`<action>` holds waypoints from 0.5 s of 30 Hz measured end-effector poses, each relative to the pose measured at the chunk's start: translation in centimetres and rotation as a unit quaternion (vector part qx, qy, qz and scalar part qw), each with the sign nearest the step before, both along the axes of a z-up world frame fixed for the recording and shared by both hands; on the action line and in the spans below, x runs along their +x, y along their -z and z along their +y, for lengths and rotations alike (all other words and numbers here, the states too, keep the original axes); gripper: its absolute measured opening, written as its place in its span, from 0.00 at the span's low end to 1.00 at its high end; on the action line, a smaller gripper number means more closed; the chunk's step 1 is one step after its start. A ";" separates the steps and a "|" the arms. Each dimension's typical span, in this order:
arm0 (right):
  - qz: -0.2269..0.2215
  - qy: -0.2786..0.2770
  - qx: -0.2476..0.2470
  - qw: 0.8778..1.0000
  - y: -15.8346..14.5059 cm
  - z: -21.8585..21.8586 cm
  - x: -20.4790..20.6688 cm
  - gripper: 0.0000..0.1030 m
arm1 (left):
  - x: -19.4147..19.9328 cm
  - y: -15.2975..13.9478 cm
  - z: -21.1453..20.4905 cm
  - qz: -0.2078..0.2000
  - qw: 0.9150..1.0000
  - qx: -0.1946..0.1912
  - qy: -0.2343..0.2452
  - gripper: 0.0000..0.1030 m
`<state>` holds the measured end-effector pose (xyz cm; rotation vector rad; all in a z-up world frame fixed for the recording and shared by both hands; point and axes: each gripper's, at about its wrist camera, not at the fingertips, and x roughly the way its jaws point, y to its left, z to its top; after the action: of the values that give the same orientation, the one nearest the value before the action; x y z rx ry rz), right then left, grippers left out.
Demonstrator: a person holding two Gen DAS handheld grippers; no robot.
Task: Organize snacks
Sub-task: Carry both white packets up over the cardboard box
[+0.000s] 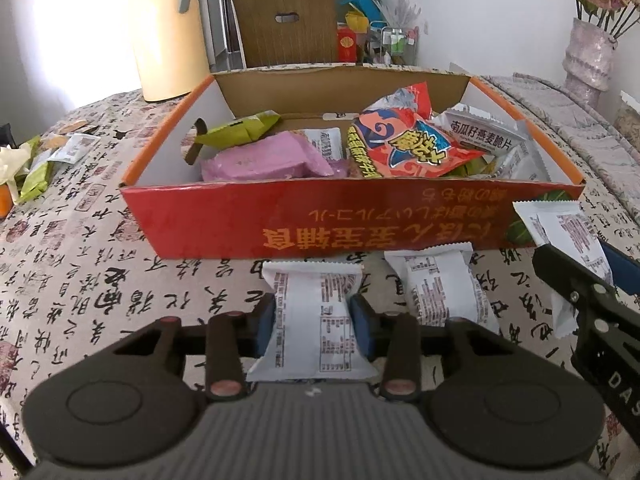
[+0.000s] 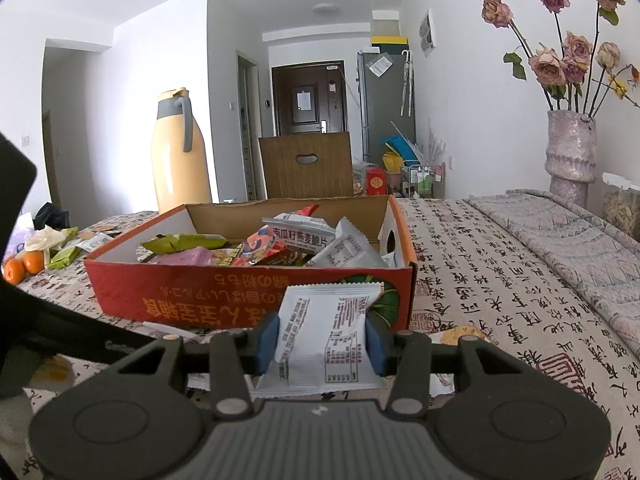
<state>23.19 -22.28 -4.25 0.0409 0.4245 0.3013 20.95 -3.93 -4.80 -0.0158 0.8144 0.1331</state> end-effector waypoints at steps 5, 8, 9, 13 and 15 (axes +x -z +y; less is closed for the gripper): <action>-0.005 0.001 0.000 1.000 0.0 0.0 -0.1 0.43 | -1.0 -0.9 0.5 -0.013 1.000 -0.004 0.000 0.40; -0.012 -0.002 -0.004 1.000 0.0 0.2 -0.4 0.43 | -1.6 -1.6 0.8 -0.025 1.000 -0.006 -0.002 0.40; -0.013 -0.005 -0.007 1.000 -0.1 0.4 -0.6 0.43 | -1.8 -1.9 1.0 -0.031 0.999 -0.007 -0.003 0.40; -0.024 -0.010 -0.010 1.000 -0.5 0.6 -0.9 0.43 | -2.7 -3.2 1.4 -0.051 0.999 -0.011 -0.006 0.40; -0.028 -0.010 -0.005 1.000 -1.0 0.5 -1.3 0.43 | -3.0 -3.7 1.6 -0.059 0.998 -0.014 -0.006 0.40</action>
<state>21.94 -21.77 -3.27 0.0174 0.3707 0.3191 17.99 -2.32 -1.06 -0.0555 0.6981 0.1315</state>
